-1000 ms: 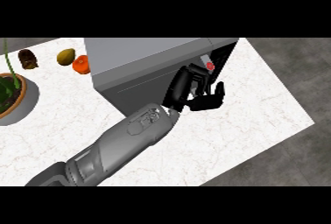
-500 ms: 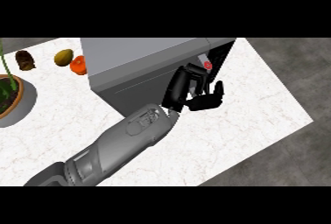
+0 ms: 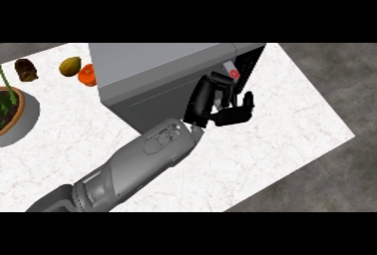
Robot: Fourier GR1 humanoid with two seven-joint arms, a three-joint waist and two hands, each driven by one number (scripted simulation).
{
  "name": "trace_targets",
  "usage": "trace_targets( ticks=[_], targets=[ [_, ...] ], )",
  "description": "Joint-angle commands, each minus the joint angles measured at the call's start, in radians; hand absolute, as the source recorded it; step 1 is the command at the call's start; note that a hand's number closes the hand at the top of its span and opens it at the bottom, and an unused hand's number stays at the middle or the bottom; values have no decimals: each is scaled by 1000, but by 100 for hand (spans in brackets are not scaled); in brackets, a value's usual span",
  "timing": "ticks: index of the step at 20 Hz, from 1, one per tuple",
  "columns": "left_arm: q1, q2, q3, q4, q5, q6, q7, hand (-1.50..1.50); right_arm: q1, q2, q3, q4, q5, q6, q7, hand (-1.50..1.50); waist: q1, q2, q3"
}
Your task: Pick up the milk, place it into the microwave and close the microwave
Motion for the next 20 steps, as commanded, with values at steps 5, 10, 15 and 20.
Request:
trace_targets(
  ticks=[5,10,15,20],
  targets=[
    [-49,-55,125,155,62,128,26,150,2,-23,-38,19,-42,-7,17,-150,52,9,1],
    [-59,-22,104,181,98,82,35,150,7,-41,-80,9,-55,-21,19,-150,76,6,-2],
    [-30,14,57,222,117,30,24,150,23,-60,-123,3,-78,-34,28,-150,109,4,-3],
    [-42,53,29,243,132,-23,15,-150,28,-69,-143,-11,-95,-40,33,-150,144,13,-4]
  ],
)
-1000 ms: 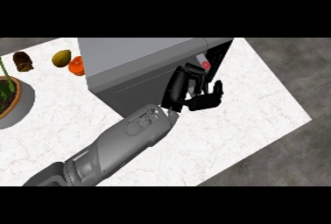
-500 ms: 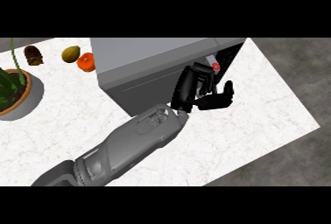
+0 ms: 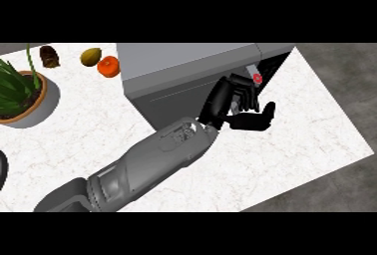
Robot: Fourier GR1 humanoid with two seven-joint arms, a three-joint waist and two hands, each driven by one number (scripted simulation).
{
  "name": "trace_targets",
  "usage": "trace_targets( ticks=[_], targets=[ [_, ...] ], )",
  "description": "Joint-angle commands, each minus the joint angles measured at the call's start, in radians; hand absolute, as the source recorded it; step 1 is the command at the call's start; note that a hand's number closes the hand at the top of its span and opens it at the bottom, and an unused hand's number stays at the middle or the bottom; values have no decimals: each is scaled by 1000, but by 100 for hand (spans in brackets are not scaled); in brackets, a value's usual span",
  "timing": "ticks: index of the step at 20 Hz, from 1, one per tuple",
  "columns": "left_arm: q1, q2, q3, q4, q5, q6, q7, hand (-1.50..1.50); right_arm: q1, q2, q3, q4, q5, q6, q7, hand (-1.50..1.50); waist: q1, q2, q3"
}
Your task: Pick up the milk, place it into the microwave and close the microwave
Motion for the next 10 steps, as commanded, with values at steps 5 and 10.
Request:
trace_targets(
  ticks=[5,10],
  targets=[
    [54,119,79,179,54,28,-13,-150,33,-16,-45,-23,-25,-12,14,-150,71,5,-4],
    [46,111,72,178,81,3,-29,-150,50,-17,-56,-43,-49,-18,27,-150,83,5,-5]
  ],
)
